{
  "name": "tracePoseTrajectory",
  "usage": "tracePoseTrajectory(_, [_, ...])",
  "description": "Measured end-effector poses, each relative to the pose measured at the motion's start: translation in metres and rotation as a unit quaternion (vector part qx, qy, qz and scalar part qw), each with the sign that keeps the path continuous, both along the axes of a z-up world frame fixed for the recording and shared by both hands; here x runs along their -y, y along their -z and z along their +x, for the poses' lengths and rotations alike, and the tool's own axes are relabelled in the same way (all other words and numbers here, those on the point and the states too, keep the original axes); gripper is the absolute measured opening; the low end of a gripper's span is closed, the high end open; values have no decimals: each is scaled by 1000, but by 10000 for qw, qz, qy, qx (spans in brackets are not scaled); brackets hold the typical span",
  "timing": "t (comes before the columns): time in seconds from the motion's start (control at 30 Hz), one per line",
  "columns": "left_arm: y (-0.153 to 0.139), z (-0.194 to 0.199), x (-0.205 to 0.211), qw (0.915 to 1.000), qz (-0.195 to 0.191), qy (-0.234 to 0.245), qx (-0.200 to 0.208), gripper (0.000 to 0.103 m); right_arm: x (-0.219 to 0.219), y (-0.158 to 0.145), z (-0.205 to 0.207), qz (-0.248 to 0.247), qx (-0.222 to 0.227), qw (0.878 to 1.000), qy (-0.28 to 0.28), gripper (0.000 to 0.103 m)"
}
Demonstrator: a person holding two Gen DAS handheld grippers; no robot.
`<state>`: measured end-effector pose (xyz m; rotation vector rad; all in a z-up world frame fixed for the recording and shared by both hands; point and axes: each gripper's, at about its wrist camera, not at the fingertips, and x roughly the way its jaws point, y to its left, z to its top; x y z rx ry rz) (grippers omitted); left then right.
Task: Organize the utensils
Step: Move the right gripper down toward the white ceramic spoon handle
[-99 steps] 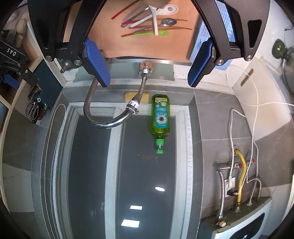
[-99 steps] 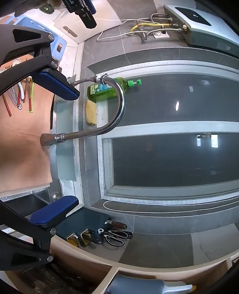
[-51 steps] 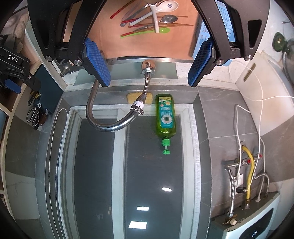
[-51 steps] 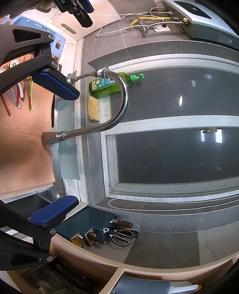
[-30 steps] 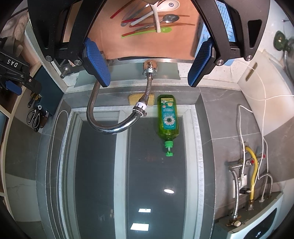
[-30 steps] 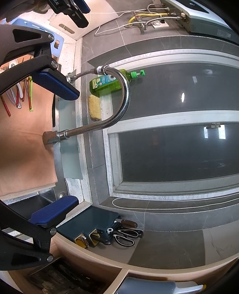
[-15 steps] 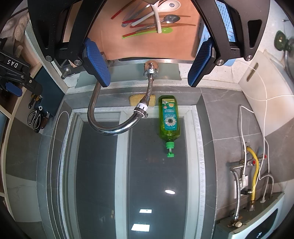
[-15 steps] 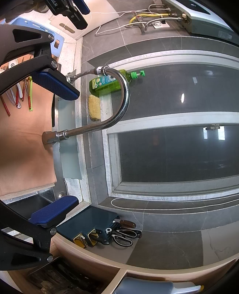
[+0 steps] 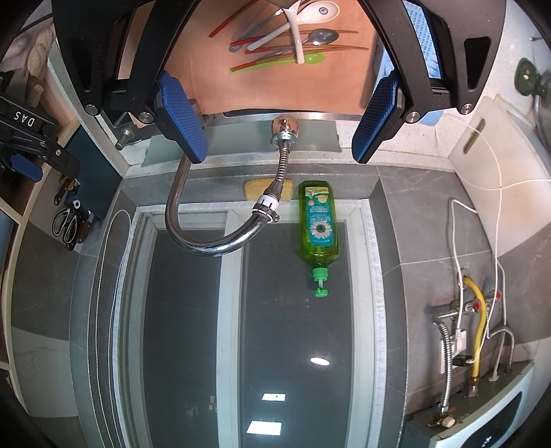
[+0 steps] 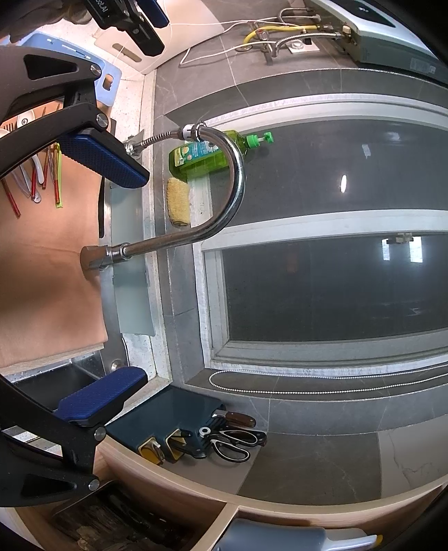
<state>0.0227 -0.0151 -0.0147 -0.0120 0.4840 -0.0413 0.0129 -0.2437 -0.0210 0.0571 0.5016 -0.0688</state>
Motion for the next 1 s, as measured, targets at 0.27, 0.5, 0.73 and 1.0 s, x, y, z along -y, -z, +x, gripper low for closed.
tracePoseTrajectory(0.27, [18, -1, -3, 9996, -6, 117, -262, 86, -2, 7, 3, -77, -108, 9999, -40, 102])
tracePoseTrajectory(0.5, [55, -5, -29, 9959, 38, -87, -905, 86, -4, 40, 12, -51, -559, 9980, -278, 102])
tracePoseTrajectory(0.73, [86, -18, -57, 9891, 22, -407, -1416, 86, -8, 82, 26, 175, -1189, 9907, -646, 102])
tracePoseTrajectory(1.0, [125, -37, -65, 9771, -107, -338, -2099, 85, -15, 139, 42, 855, -2211, 9654, -1085, 101])
